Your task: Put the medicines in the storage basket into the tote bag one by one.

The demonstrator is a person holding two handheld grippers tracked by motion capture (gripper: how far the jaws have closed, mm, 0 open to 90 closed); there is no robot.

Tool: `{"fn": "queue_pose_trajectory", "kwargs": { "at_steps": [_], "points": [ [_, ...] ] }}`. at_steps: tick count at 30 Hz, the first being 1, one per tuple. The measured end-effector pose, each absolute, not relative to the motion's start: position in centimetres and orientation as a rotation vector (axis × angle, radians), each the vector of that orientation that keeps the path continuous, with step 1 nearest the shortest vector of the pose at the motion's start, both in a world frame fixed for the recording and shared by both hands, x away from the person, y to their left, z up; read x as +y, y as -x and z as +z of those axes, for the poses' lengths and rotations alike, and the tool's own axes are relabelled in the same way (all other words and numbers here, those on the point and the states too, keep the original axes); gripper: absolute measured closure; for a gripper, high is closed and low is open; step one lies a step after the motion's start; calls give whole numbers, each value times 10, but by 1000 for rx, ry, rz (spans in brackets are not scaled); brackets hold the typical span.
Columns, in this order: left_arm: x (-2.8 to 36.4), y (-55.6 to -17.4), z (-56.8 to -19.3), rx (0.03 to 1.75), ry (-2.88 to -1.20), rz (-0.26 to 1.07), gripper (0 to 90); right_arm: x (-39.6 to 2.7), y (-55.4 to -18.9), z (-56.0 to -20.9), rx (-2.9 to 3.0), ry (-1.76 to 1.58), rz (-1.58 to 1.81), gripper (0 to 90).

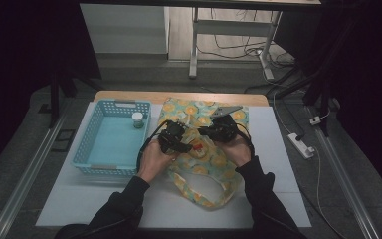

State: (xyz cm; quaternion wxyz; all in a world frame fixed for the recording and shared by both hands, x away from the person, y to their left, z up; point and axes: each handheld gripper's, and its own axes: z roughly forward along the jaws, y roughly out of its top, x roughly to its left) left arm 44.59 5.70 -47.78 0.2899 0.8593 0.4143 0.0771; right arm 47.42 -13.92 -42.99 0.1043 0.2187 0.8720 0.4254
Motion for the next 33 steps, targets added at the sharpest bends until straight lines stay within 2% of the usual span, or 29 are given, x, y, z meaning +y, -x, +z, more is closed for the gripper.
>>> {"fn": "queue_pose_trajectory", "kwargs": {
  "at_steps": [10, 33],
  "points": [
    [73, -430, -464, 1035, -2235, 118, 278, -139, -474, -430, 2572, -639, 1247, 900],
    [146, -416, -448, 1061, -2101, 127, 68, -140, -474, -430, 2574, -642, 1249, 900]
  ]
}}
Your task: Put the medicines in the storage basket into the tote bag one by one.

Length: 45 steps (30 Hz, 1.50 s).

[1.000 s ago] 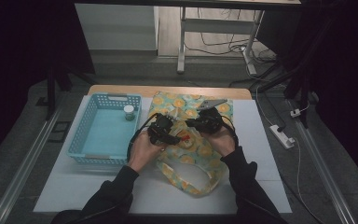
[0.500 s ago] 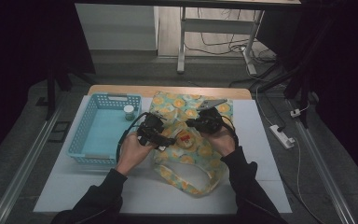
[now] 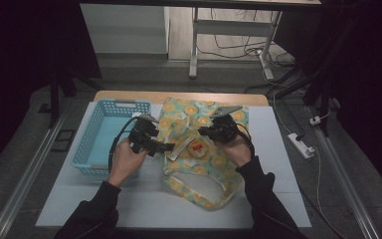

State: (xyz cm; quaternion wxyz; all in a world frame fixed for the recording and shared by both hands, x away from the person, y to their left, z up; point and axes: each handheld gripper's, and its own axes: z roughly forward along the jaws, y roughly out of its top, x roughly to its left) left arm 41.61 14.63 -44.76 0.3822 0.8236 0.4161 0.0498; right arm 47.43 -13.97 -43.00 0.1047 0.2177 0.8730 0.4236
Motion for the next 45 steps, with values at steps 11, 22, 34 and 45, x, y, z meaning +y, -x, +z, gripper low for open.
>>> {"fn": "queue_pose_trajectory", "kwargs": {
  "at_steps": [11, 22, 34, 45],
  "points": [
    [183, -416, -450, 1102, -2086, 178, 2, -139, -475, -431, 2573, -644, 1243, 900],
    [216, -426, -451, 1126, -2054, 262, 0, -139, -475, -431, 2575, -643, 1241, 900],
    [232, -451, -452, 1216, -2040, 348, 0, -139, -474, -431, 2577, -640, 1238, 900],
    [239, -483, -466, 1337, -2059, 319, 0, -138, -474, -431, 2581, -635, 1235, 900]
  ]
}}
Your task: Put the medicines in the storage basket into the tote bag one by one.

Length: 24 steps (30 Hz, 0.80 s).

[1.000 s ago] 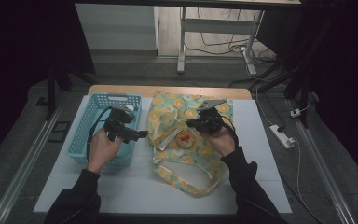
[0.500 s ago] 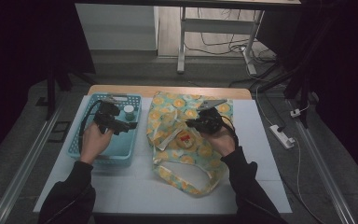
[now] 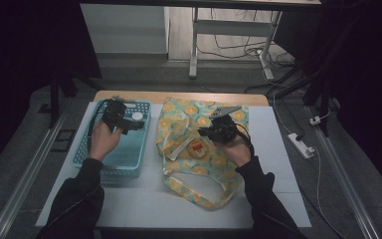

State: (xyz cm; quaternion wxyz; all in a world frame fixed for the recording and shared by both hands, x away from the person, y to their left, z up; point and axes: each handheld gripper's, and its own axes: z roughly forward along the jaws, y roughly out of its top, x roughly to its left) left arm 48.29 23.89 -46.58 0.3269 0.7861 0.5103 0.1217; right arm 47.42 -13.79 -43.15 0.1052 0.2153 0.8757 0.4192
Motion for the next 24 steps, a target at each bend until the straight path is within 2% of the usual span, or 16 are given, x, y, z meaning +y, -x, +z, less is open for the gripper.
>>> {"fn": "queue_pose_trajectory", "kwargs": {
  "at_steps": [19, 24],
  "points": [
    [236, -524, -487, 1438, -2159, 308, 1, -138, -475, -431, 2585, -635, 1235, 900],
    [234, -531, -488, 1462, -2156, 299, 36, -138, -474, -431, 2584, -634, 1237, 900]
  ]
}}
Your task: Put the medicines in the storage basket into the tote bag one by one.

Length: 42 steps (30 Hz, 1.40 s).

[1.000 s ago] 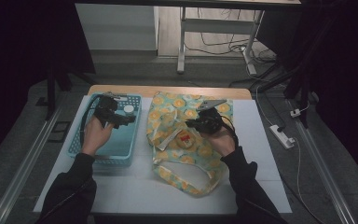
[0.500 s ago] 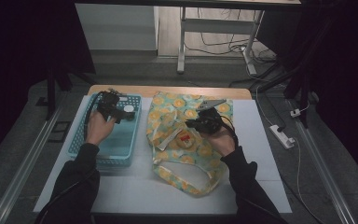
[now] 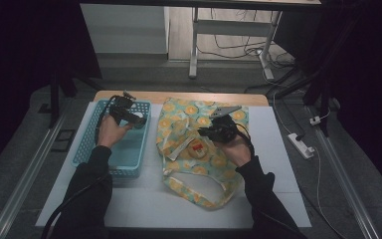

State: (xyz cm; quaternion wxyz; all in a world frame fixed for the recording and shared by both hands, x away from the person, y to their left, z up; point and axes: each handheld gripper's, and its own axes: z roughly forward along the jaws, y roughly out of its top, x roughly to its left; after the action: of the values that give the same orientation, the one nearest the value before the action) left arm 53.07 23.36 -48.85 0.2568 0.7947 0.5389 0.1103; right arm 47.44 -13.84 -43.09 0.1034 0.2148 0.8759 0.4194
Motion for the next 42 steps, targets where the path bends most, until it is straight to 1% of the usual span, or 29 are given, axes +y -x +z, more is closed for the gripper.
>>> {"fn": "queue_pose_trajectory", "kwargs": {
  "at_steps": [2, 3, 4, 6, 9, 11, 16, 26, 36, 42],
  "points": [
    [233, -532, -489, 1471, -2162, 302, 58, -139, -475, -431, 2584, -633, 1239, 900],
    [233, -533, -488, 1484, -2161, 301, 88, -139, -475, -431, 2582, -633, 1240, 900],
    [233, -534, -488, 1483, -2167, 299, 138, -139, -475, -431, 2583, -634, 1240, 900],
    [232, -535, -488, 1496, -2166, 297, 198, -139, -475, -430, 2583, -634, 1240, 900],
    [231, -537, -489, 1511, -2169, 305, 312, -139, -475, -431, 2583, -634, 1240, 900],
    [231, -538, -490, 1531, -2162, 286, 387, -139, -475, -431, 2583, -634, 1239, 900],
    [232, -540, -491, 1551, -2133, 238, 491, -139, -475, -430, 2583, -633, 1240, 900],
    [232, -534, -483, 1582, -2137, 242, 502, -140, -475, -430, 2578, -634, 1243, 900],
    [239, -515, -460, 1528, -2106, 265, 503, -139, -474, -429, 2577, -634, 1251, 900],
    [237, -501, -448, 1470, -2114, 288, 503, -139, -474, -429, 2578, -639, 1250, 900]
  ]
}}
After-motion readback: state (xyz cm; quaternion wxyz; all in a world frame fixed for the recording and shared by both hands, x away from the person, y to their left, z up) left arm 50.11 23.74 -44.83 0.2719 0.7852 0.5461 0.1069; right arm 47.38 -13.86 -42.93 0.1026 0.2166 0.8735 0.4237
